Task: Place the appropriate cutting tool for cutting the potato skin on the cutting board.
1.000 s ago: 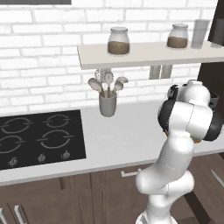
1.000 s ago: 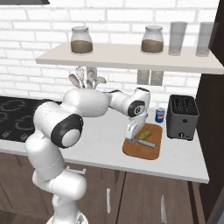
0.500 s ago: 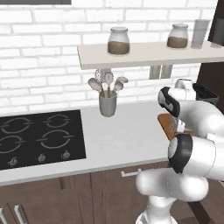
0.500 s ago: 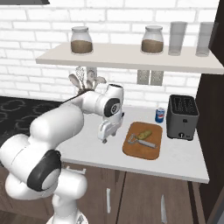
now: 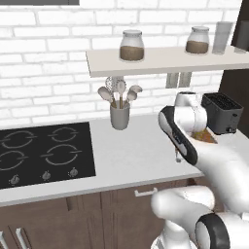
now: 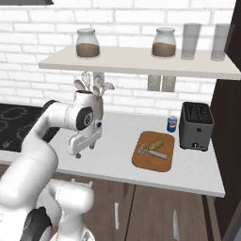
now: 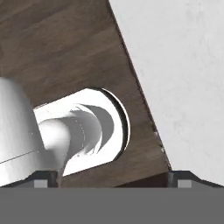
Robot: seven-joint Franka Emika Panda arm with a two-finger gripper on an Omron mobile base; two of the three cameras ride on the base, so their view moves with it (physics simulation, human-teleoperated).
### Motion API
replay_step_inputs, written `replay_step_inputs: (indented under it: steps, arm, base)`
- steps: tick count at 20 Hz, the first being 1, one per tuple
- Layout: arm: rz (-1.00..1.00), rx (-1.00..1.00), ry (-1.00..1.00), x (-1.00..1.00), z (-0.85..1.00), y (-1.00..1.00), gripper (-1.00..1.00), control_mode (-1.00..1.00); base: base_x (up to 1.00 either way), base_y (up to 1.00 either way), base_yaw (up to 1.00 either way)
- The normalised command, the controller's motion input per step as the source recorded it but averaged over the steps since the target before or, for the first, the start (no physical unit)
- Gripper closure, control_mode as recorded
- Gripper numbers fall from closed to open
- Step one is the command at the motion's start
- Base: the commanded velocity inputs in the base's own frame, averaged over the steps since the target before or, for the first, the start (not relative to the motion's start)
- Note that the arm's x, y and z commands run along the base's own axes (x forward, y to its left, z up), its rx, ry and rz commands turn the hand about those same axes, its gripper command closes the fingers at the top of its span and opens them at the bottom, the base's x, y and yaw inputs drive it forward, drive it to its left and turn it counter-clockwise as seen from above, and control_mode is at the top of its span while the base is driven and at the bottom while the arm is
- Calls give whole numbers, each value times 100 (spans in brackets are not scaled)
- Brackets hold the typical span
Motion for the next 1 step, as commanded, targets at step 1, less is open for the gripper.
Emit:
replay_step_inputs:
  steps: [1]
  arm:
    - [-4,-5,0,-39,16,100,-100,-100]
  base:
    - [0,0,0]
